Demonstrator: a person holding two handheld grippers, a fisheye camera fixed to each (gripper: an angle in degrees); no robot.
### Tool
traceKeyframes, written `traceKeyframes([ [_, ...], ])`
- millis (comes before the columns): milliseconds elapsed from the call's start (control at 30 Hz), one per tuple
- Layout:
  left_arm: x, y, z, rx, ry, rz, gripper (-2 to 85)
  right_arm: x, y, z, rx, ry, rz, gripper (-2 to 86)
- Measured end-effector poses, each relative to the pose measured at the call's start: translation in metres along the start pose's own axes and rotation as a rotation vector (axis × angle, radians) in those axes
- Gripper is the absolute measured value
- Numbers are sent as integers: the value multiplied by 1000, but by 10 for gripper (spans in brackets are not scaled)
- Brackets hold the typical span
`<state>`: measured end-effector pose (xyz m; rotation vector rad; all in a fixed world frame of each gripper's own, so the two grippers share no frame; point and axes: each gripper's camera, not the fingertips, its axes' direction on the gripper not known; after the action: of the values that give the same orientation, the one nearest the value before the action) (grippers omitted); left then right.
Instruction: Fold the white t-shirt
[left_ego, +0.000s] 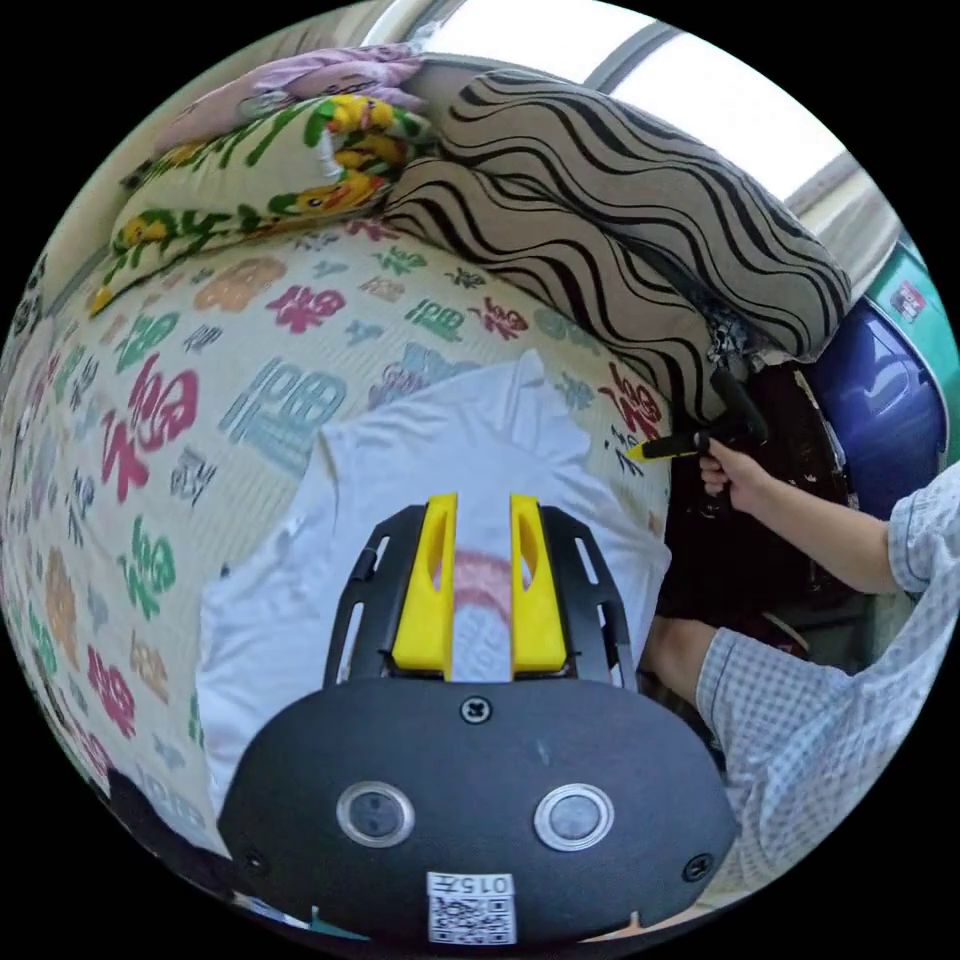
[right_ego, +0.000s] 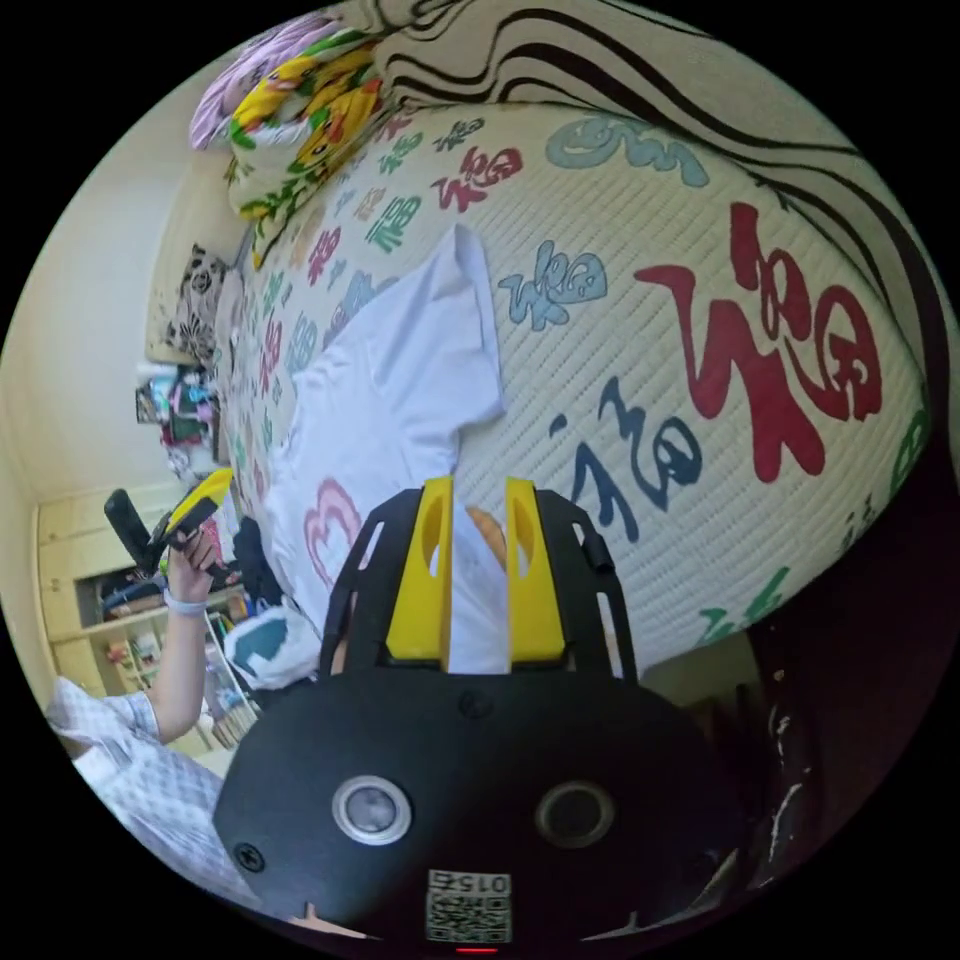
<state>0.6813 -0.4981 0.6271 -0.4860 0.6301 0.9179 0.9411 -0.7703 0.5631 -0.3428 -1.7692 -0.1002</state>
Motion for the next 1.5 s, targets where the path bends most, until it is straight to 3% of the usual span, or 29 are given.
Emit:
traceKeyframes([
  [67, 22, -82, 41, -26, 0, 137, 84, 15, -10, 5, 31, -49, 83, 88],
  [267, 71, -205, 146, -229, -37, 303, 88, 38, -24, 18, 58, -216, 183, 90],
  [500, 102, -260, 209, -315, -72, 375, 83, 47, -33, 27, 14, -206, 194, 25],
  [667, 114, -274, 232, -396, -85, 500, 1, 53, -24, 20, 33, -258, 156, 6],
  [767, 106, -277, 212, -335, -44, 514, -6, 44, -15, 8, 72, -273, 92, 4],
  [967, 47, -227, 104, 26, 101, 322, -7, -14, 9, -28, 163, -189, -201, 3],
  [1133, -14, -131, 30, 176, 40, 132, -6, -89, 34, -18, 146, -32, -500, 5],
  [1333, -66, -21, 29, 92, -53, -124, 4, -137, 47, 67, -137, 72, -710, 13],
  [1433, -84, 7, 49, -13, -61, -220, 43, -136, 47, 102, -313, 82, -680, 31],
  [1500, -93, 15, 53, -62, -43, -265, 65, -131, 44, 104, -328, 69, -626, 48],
])
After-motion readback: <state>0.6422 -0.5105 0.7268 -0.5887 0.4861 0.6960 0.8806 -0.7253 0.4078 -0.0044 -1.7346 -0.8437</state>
